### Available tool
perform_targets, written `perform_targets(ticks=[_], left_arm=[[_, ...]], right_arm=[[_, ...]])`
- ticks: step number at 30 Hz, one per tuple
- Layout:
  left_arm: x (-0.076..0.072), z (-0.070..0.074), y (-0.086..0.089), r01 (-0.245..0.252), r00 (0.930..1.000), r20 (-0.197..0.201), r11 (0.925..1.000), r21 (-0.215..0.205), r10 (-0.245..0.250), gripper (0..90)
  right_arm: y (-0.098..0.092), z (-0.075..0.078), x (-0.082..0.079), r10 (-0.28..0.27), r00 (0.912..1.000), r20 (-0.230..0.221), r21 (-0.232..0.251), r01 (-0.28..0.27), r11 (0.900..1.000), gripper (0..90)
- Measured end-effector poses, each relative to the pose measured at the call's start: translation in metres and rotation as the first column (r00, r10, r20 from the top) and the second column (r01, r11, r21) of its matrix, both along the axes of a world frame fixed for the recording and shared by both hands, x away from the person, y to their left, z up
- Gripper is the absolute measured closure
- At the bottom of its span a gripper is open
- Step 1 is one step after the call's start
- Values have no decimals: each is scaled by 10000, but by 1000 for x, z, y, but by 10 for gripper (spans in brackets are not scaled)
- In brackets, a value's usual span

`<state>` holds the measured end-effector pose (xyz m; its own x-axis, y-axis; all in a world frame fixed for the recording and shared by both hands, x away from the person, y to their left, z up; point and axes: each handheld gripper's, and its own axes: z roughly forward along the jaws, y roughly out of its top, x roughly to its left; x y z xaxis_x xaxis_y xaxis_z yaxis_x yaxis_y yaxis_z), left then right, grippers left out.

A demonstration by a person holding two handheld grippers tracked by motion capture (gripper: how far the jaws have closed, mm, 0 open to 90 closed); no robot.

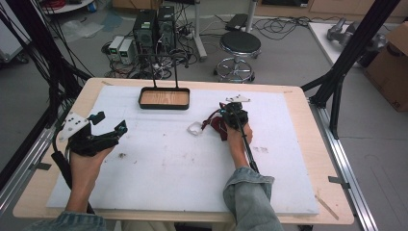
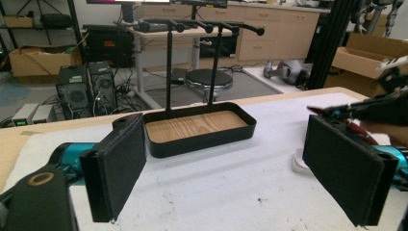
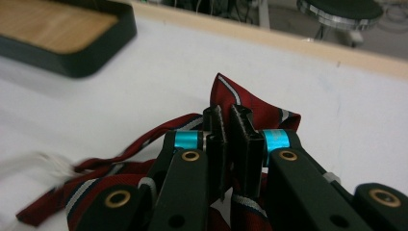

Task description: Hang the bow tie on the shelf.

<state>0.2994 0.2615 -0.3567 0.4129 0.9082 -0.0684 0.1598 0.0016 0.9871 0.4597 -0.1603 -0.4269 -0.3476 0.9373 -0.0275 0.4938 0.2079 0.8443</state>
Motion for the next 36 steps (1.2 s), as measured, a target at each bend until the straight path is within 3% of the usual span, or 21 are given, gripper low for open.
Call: perform_targets(ticks=[3,4,5,10,13,20,21,23,24,25,28,29,31,36], left_arm=[[0,0,-1,34,10000,-11,10000,3,-34,157],[0,0,-1,29,10000,3,10000,8,-29,157],[0,0,-2,56,10000,8,10000,23,-56,157],[0,0,-1,44,10000,1,10000,-21,-44,157],[0,1,0,44,10000,41,10000,-39,-44,157],[-1,2,6,-82,9999,89,9999,-134,83,157],[-1,2,7,-101,9999,83,9998,-148,102,157],[-2,2,8,-109,9999,84,9998,-168,111,157],[-2,2,8,-118,9999,82,9998,-157,119,157],[-2,2,9,-139,9999,75,9998,-160,140,157],[-2,1,10,-159,9998,66,9997,-168,160,157],[-1,1,10,-173,9998,69,9997,-197,174,157],[-1,1,11,-179,9998,52,9997,-177,180,157],[-1,1,13,-233,9997,59,9995,-204,235,157]], right_arm=[[0,18,1,180,9987,479,133,-187,9997,847],[0,18,1,180,9987,479,133,-187,9997,847],[3,30,1,391,9941,1011,139,-407,9991,848],[11,49,3,777,9870,1408,-54,-777,9970,849],[22,68,8,1143,9752,1896,-233,-1119,9934,849],[46,96,18,1658,9571,2377,-516,-1580,9861,849],[53,103,21,1754,9483,2646,-532,-1673,9845,849],[60,111,26,1849,9442,2727,-416,-1805,9827,849],[60,111,26,1849,9442,2727,-416,-1805,9827,849],[67,117,27,1973,9348,2954,-405,-1940,9802,849],[73,122,29,2112,9307,2986,-462,-2069,9773,849],[80,126,30,2257,9208,3182,-478,-2222,9738,849],[82,127,31,2333,9159,3266,-485,-2303,9719,849],[97,131,39,2433,9137,3255,-387,-2442,9690,849]])
